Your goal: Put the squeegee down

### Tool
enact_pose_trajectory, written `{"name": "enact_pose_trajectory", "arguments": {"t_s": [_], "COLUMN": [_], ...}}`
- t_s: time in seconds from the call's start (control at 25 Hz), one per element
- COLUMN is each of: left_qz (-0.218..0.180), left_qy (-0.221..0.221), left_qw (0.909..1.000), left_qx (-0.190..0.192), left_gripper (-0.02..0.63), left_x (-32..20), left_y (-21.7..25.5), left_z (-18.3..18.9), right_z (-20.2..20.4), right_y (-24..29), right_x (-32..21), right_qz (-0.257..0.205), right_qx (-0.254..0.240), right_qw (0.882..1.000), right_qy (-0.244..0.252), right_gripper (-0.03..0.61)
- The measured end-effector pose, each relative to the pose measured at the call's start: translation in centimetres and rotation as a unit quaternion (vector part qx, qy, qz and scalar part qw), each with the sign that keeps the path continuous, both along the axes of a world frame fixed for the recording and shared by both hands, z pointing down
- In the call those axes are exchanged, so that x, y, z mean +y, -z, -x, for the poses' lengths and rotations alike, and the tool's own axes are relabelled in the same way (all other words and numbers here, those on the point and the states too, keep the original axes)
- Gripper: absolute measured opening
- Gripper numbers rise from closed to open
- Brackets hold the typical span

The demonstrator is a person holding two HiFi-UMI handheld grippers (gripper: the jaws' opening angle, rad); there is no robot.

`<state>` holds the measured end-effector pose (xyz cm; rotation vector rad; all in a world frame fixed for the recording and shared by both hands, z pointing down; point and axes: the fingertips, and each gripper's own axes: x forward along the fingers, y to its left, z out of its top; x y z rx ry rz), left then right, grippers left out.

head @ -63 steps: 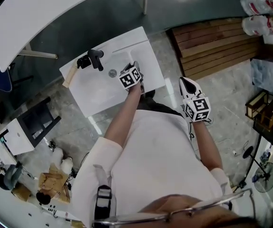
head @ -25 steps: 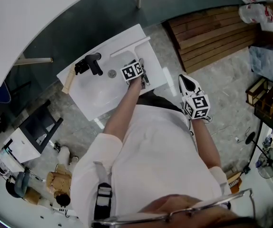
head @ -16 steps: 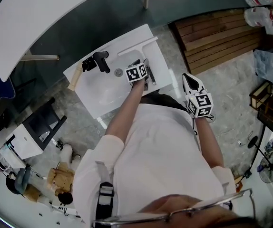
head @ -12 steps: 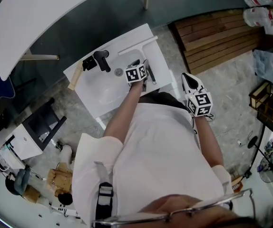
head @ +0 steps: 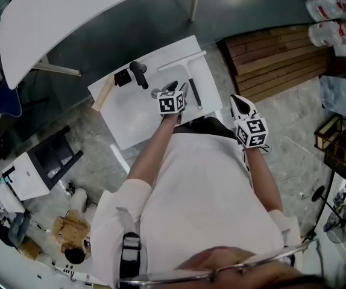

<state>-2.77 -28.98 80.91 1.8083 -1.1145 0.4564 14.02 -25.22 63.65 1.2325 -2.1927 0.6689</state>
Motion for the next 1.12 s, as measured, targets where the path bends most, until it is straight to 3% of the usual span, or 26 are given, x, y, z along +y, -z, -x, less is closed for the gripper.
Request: {"name": "enact_pose_trajectory", "arguments": {"t_s": [0.2,0.48,0.72,1.12], "left_qz": [-0.029,-0.043,-0.074,-0.119], "left_qy": [-0.01,-0.002,-0.001,0.101], "left_qw": [0.9995,0.9987,0.9971,0.9869], "left_qx": [-0.001,0.029,-0.014,-0.04], "left_gripper": [0.176,0.17,0.11,0.04], "left_x": [1.9,5.5,7.8,11.4], "left_y": [1.8,4.5,6.4,11.8], "left_z": [1.5,2.7,3.5,4.0], "right_z": [1.0,1.2,1.8,1.0], "right_y": [0.3,0.7,0.8,1.9], "right_x": [0.6,0.7,0.7,2.2], "right_qz": [-0.009,-0.009,-0.008,-0.012], "right_qx": [-0.002,-0.026,-0.048,-0.08], "right_qw": [1.0,0.999,0.997,0.991], "right_qy": [0.015,0.023,0.052,0.107], "right_gripper": [0.006,0.006,0.006,0.006]}}
